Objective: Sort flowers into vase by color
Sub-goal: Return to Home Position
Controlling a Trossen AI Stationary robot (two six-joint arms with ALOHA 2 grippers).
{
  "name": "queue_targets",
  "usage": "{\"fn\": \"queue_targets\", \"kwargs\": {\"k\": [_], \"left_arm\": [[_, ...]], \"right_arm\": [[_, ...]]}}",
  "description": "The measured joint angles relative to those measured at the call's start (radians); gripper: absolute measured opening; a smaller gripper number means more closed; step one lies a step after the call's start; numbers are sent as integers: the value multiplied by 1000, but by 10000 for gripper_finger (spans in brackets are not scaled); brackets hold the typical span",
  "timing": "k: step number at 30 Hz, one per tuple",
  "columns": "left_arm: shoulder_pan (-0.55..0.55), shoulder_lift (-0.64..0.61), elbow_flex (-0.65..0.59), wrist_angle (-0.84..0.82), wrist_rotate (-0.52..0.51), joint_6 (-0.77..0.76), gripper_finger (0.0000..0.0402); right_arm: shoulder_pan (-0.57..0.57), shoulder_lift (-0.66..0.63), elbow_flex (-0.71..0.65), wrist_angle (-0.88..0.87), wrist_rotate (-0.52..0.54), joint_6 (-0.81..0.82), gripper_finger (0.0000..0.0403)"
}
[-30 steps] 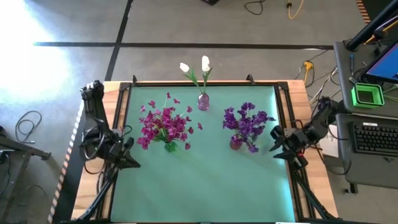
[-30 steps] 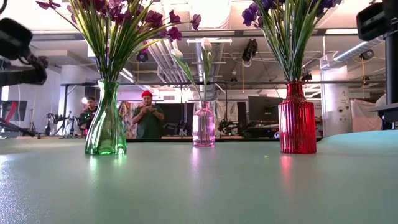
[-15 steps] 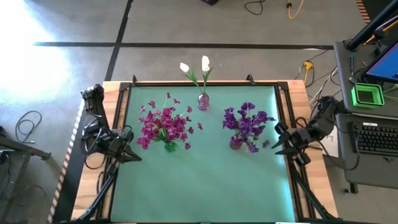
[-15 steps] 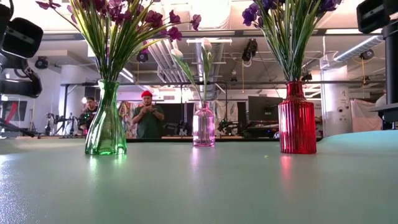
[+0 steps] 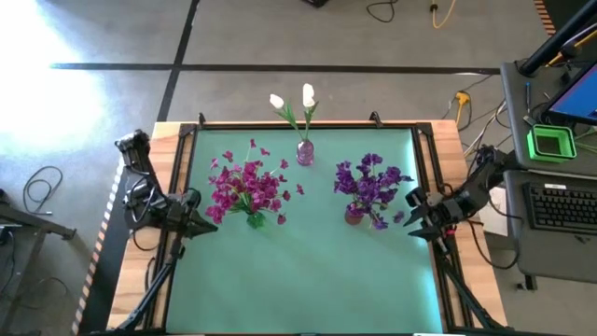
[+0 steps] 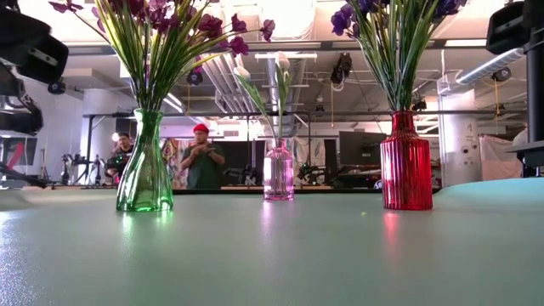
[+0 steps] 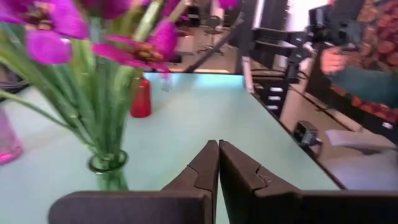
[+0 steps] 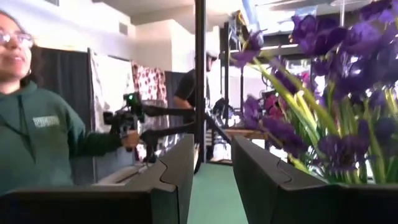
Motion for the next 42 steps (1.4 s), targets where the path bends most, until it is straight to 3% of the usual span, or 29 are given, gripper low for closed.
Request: {"fn": "queue_targets", "kwargs": {"k": [7, 13, 17, 21, 27, 36, 42], "left_arm": [[141, -2, -60, 131, 6, 139, 0], [260, -38, -118, 227, 167, 236, 0], [318, -60, -135, 232, 345, 258, 0], [369, -66, -142, 231, 377, 280, 0], [465, -74, -142, 228, 532, 357, 0], [624, -75, -143, 174, 612, 356, 0], [647, -75, -143, 166, 598, 351, 0]], "right_arm": [[-39, 21, 0, 60, 18, -5, 75], [-109, 21, 0, 72, 18, -14, 51], [-150, 21, 0, 73, 18, -11, 41], [-184, 21, 0, 97, 17, -44, 38], [-227, 21, 0, 82, 1, -108, 38], [-304, 21, 0, 33, -2, -103, 38], [-335, 20, -1, -113, -9, -52, 38]]}}
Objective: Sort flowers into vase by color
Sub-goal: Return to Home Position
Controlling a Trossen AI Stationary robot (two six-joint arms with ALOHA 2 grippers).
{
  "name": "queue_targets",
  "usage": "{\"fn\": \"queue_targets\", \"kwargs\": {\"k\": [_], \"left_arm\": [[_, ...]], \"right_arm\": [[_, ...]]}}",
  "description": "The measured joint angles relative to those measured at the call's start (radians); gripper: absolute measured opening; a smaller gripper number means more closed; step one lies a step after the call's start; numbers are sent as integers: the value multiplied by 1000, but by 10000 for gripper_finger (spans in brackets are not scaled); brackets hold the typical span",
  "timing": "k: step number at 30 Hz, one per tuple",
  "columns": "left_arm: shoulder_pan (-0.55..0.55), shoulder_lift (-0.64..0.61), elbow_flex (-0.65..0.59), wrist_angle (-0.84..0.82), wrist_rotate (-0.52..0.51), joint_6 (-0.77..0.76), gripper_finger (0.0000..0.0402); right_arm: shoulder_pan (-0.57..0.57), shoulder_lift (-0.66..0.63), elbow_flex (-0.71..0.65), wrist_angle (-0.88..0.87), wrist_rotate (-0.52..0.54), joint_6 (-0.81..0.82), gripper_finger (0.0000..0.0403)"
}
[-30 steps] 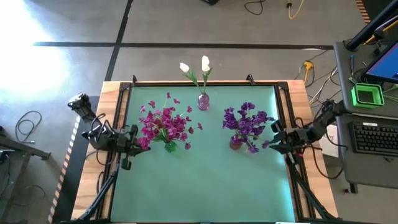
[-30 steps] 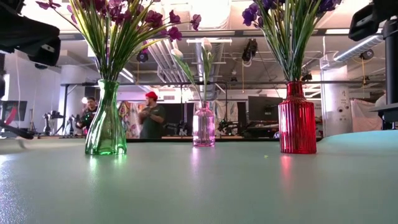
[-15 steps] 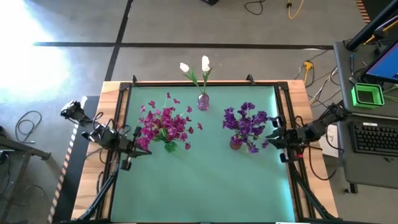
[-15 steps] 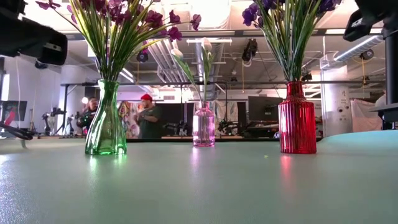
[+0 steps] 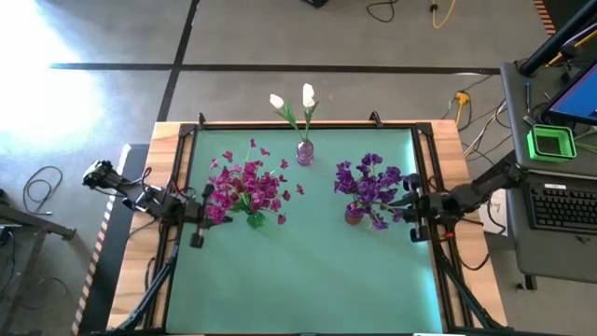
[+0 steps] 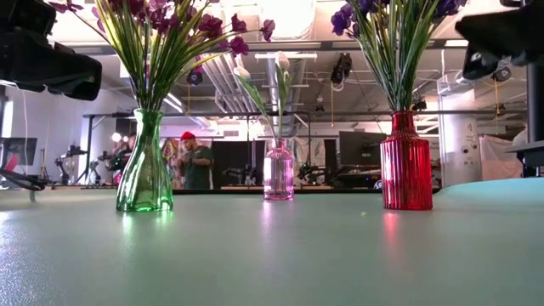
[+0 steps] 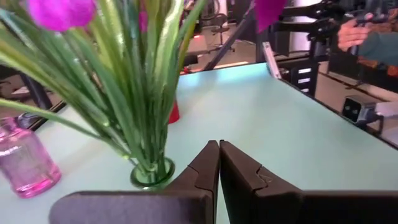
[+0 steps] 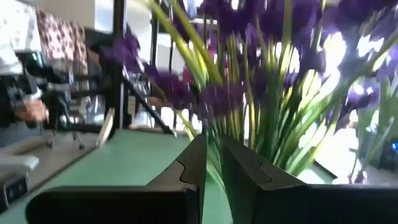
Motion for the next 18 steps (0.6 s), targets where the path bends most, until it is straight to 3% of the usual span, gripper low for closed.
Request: {"fn": "queue_targets", "kwargs": {"k": [11, 18], "left_arm": [[0, 3, 0, -3, -247, 8, 0], [0, 15, 0, -3, -266, 8, 0]], "right_arm": [[-119, 0, 0, 41, 1, -107, 38], [-189, -1, 0, 46, -19, -178, 38]]}}
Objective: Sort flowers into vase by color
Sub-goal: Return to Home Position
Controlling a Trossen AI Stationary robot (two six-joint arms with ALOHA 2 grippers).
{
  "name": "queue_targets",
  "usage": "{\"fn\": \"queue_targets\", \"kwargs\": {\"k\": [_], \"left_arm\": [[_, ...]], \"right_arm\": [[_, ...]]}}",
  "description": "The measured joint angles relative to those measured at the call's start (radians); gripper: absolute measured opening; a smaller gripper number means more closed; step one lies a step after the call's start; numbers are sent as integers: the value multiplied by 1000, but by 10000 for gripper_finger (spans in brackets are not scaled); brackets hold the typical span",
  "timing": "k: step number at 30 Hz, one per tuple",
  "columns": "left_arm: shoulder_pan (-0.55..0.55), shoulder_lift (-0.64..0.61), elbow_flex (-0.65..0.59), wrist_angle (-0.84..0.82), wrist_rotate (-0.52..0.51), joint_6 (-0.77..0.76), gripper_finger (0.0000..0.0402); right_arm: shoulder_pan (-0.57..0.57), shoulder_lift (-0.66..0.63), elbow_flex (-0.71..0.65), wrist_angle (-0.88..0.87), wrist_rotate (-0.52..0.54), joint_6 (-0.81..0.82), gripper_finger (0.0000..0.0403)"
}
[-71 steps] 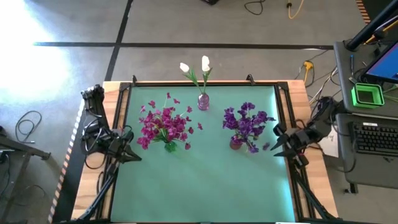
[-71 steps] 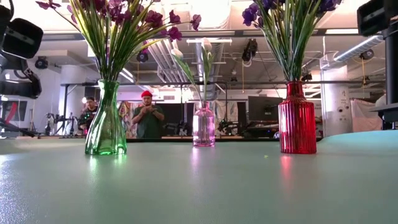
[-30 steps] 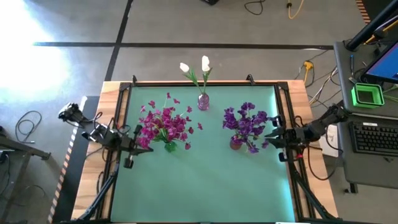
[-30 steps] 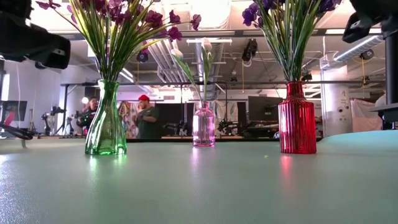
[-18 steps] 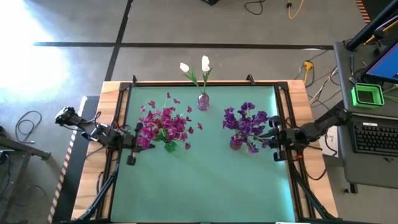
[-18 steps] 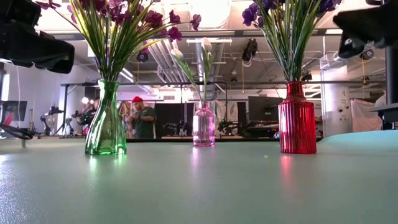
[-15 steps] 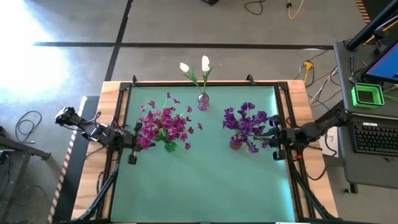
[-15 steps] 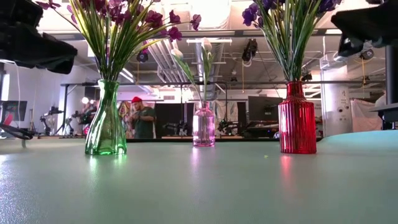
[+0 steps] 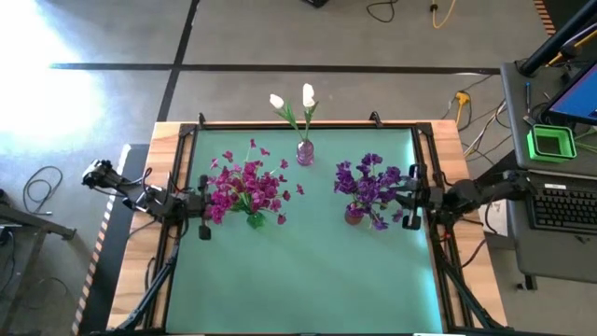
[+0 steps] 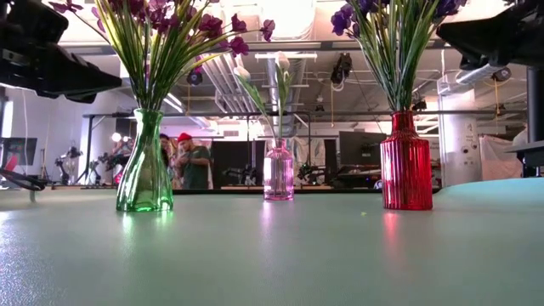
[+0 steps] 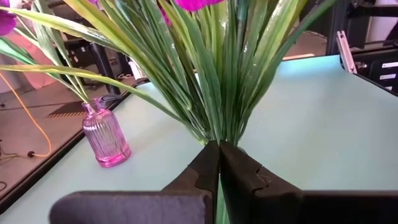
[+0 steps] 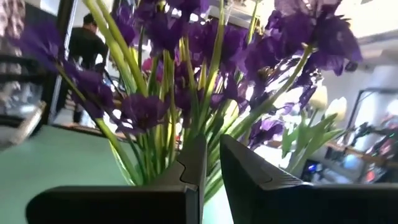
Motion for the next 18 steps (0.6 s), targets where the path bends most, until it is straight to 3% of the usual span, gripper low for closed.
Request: {"fn": "queue_targets", "kwargs": {"k": [8, 11, 18], "left_arm": [[-1, 15, 0, 0, 0, 0, 0], [-1, 18, 0, 1, 0, 0, 0], [-1, 19, 0, 1, 1, 0, 0]], "right_arm": [[-60, 0, 0, 24, -105, -109, 38], [-78, 0, 0, 60, -186, -61, 38], [-93, 6, 0, -11, -190, 36, 38]]}}
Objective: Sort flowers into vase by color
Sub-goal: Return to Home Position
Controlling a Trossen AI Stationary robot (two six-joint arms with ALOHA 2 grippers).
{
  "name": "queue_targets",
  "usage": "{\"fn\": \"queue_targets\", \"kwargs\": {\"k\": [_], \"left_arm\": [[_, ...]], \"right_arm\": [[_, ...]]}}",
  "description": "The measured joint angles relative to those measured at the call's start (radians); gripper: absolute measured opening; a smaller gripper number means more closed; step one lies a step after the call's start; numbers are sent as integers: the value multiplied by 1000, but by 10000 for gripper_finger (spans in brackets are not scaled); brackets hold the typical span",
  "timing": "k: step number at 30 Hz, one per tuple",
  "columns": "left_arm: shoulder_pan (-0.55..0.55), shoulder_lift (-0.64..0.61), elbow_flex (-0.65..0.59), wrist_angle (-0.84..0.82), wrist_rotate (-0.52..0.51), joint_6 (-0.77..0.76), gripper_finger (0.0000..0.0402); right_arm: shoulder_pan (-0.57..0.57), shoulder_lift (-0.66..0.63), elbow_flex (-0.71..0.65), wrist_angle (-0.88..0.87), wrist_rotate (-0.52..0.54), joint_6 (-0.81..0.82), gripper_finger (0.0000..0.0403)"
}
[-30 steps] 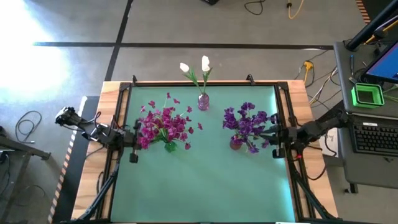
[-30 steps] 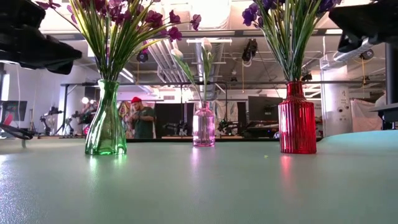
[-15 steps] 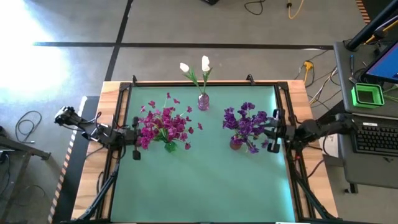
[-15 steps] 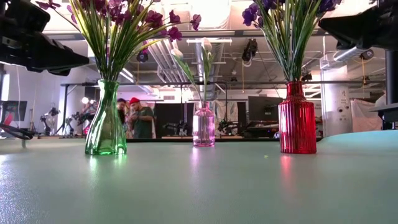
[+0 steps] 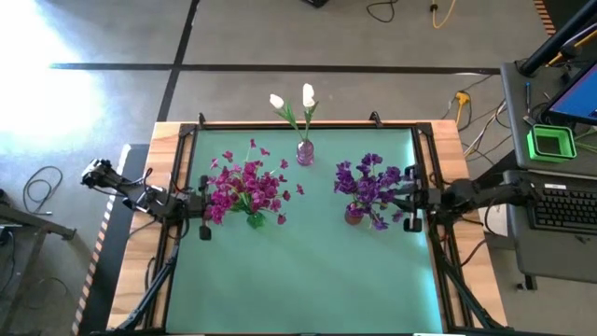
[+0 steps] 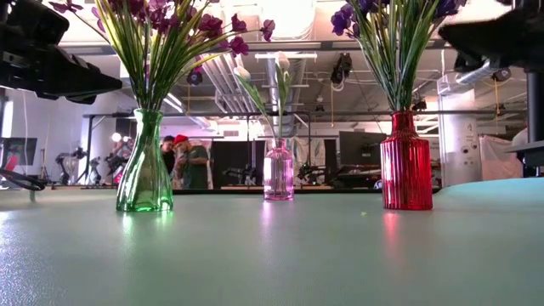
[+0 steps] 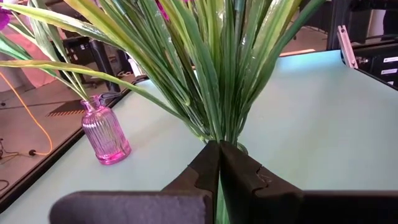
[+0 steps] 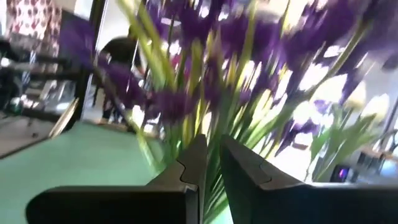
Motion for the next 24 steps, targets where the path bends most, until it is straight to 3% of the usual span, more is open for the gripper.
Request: {"fn": "queue_targets", "kwargs": {"k": [2, 10, 24], "left_arm": [[0, 0, 0, 0, 0, 0, 0], [0, 0, 0, 0, 0, 0, 0], [0, 0, 0, 0, 0, 0, 0]], "right_arm": [[0, 0, 0, -55, 0, 30, 38], [0, 1, 0, -217, 2, 412, 38], [0, 2, 7, -215, 9, 277, 38]]}}
